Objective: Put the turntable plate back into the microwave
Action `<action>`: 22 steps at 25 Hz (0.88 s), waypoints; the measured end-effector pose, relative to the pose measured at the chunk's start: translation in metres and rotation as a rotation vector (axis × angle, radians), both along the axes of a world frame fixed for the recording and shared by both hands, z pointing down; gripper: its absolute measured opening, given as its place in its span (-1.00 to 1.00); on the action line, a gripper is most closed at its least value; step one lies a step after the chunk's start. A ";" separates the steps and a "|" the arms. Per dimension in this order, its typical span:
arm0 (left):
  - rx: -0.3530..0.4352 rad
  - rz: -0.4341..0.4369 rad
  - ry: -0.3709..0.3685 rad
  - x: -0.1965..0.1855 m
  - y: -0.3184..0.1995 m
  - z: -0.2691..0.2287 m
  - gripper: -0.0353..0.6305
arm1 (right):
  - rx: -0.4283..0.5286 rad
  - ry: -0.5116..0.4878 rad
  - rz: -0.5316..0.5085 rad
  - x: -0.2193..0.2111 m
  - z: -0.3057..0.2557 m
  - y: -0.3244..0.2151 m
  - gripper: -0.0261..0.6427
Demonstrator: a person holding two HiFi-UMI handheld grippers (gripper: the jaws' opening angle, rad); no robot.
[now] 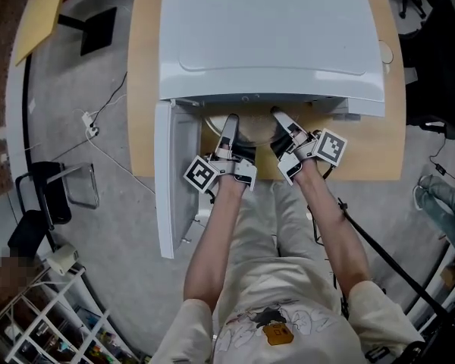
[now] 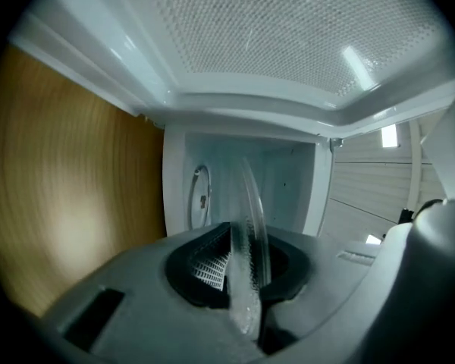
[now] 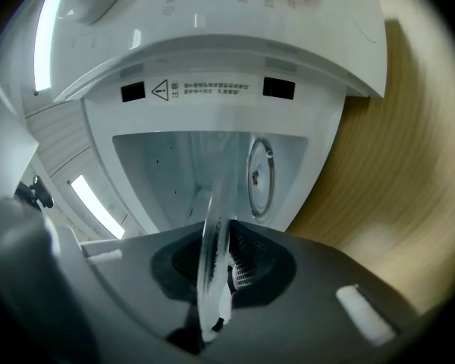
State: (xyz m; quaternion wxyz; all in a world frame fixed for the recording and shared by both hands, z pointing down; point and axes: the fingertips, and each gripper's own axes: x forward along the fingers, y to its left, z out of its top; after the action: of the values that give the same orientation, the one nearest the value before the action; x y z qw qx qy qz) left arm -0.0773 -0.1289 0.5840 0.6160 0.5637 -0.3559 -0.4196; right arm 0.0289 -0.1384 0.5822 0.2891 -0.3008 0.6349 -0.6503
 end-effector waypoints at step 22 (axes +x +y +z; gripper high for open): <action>-0.014 -0.092 0.017 0.020 -0.050 0.028 -0.79 | -0.049 -0.002 0.267 0.022 0.034 -0.052 -0.81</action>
State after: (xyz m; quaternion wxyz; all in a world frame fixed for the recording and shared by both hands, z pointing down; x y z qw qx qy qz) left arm -0.0572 -0.1786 0.6117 0.6031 0.5387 -0.3792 -0.4498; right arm 0.0508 -0.1909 0.6164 0.3666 -0.3888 0.5729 -0.6215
